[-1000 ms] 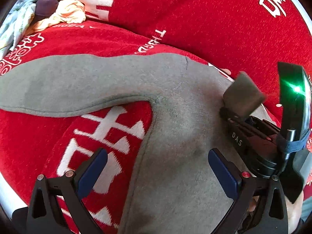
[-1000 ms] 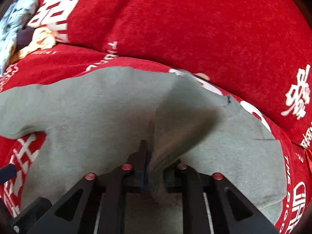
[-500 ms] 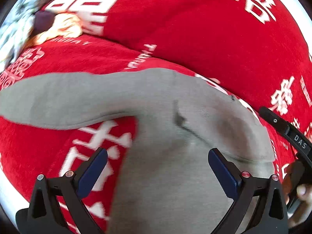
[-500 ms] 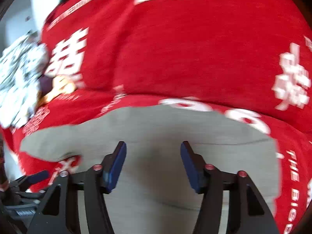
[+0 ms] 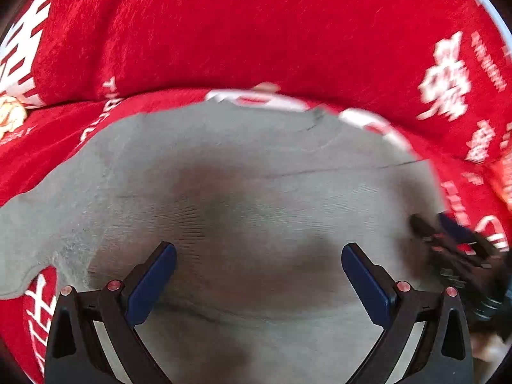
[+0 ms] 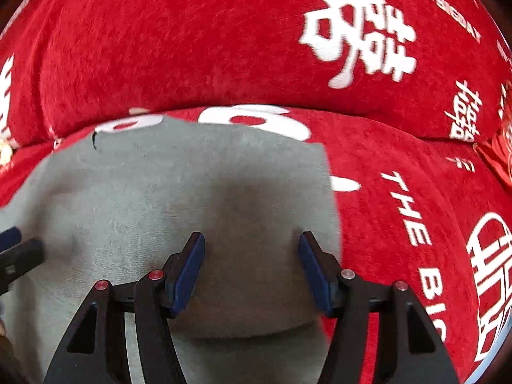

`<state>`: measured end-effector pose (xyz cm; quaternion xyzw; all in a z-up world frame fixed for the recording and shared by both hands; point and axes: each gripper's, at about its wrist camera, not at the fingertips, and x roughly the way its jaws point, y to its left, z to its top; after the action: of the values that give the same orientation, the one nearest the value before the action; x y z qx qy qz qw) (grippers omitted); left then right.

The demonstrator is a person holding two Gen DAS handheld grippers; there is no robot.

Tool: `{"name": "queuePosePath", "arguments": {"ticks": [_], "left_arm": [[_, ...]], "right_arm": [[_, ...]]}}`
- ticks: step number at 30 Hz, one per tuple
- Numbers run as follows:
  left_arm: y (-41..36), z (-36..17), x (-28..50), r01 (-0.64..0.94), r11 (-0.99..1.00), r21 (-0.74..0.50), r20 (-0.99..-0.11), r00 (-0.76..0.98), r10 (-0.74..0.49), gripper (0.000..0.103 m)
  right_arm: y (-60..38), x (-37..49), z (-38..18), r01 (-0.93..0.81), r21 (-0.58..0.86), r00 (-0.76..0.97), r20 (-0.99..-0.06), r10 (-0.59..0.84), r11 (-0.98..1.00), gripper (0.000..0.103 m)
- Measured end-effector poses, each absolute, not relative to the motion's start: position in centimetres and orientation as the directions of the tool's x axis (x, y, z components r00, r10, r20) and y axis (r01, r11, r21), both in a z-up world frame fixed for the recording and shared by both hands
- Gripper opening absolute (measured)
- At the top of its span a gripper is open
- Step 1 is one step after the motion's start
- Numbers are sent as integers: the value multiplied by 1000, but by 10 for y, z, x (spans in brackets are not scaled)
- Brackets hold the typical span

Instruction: Fold small clothes

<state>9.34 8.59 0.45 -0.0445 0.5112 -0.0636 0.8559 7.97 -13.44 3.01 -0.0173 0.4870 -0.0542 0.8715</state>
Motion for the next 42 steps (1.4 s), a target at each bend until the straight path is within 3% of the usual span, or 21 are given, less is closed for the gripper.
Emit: {"name": "queuePosePath", "arguments": {"ticks": [6,8,12,17,21,25,30,42], "left_arm": [[115,-1,81,10,999,-30,-866,499,-31,103],[125,4,77,-21,998,-58,-866,499,-40,103],[125,14,69,-18,991,-134,-850,516,-105,103],[101,1,57,24,1000,-8,-868,495,-19,103],[108,0,37,16,998,-58,-872,485,-58,103],[109,-2,9,45,999,-23,-865,501,-42,103],[115,-5,-20,69,997,-17,-855,516,-50,103],[144,3,-71,31,995,-93,-844,527,-95,103]], "right_arm": [[-98,93,23,-20,-156,547,-828,-120,988,68],[-90,95,28,-38,-173,554,-823,-124,984,68],[-86,78,40,-54,-58,569,-822,-17,997,68],[-69,50,33,-93,-79,534,-845,-17,993,68],[-67,21,41,-93,-96,562,-826,-28,991,68],[-70,-7,36,-116,-59,520,-854,10,991,74],[-74,-54,35,-137,-70,567,-824,20,988,78],[-82,-111,36,-156,-95,551,-834,7,983,80]]}}
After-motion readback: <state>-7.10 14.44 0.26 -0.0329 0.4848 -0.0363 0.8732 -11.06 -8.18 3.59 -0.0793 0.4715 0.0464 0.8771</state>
